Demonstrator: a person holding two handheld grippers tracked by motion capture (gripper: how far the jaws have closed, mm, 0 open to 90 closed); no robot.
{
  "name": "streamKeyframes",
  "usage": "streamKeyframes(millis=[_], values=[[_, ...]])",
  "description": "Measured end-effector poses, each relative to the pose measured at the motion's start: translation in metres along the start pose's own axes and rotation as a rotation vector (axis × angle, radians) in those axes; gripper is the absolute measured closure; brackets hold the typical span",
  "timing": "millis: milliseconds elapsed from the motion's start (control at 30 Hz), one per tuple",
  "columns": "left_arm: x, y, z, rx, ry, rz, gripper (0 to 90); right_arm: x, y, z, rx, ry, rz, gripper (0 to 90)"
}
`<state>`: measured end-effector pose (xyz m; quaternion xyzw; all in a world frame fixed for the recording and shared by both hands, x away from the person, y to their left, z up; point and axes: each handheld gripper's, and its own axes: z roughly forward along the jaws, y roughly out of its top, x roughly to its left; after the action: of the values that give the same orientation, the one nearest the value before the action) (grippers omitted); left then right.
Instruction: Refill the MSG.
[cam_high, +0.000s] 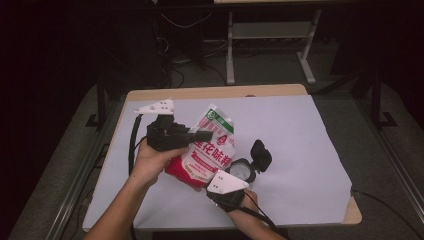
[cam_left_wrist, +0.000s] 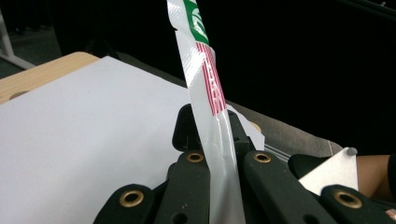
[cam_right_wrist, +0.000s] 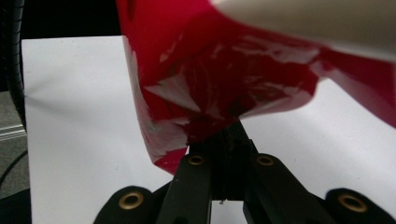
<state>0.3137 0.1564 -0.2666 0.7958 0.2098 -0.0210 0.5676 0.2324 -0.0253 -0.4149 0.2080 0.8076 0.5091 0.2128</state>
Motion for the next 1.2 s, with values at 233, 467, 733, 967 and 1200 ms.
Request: streamKeyframes(millis=[233,467,733,967,1200], values=[[0.001,0.005,0.008,0.029,0.034,-0.022,90.0,0.003,-0.001,-0.002,0.003,-0.021,0.011,89.9],[0.0,0.007,0.015,0.057,0.059,-0.027,90.0,0.003,-0.001,0.002,0.034,-0.038,0.036,89.9],[-0.006,0.01,0.021,0.079,0.1,-0.014,90.0,0.003,-0.002,0.003,0.049,-0.049,0.051,89.9],[-0.006,0.011,0.025,0.095,0.111,-0.019,90.0,0.003,-0.004,0.004,0.045,-0.051,0.054,89.9],[-0.01,0.013,0.033,0.122,0.113,-0.012,90.0,0.004,-0.006,0.005,0.047,-0.044,0.063,89.9]])
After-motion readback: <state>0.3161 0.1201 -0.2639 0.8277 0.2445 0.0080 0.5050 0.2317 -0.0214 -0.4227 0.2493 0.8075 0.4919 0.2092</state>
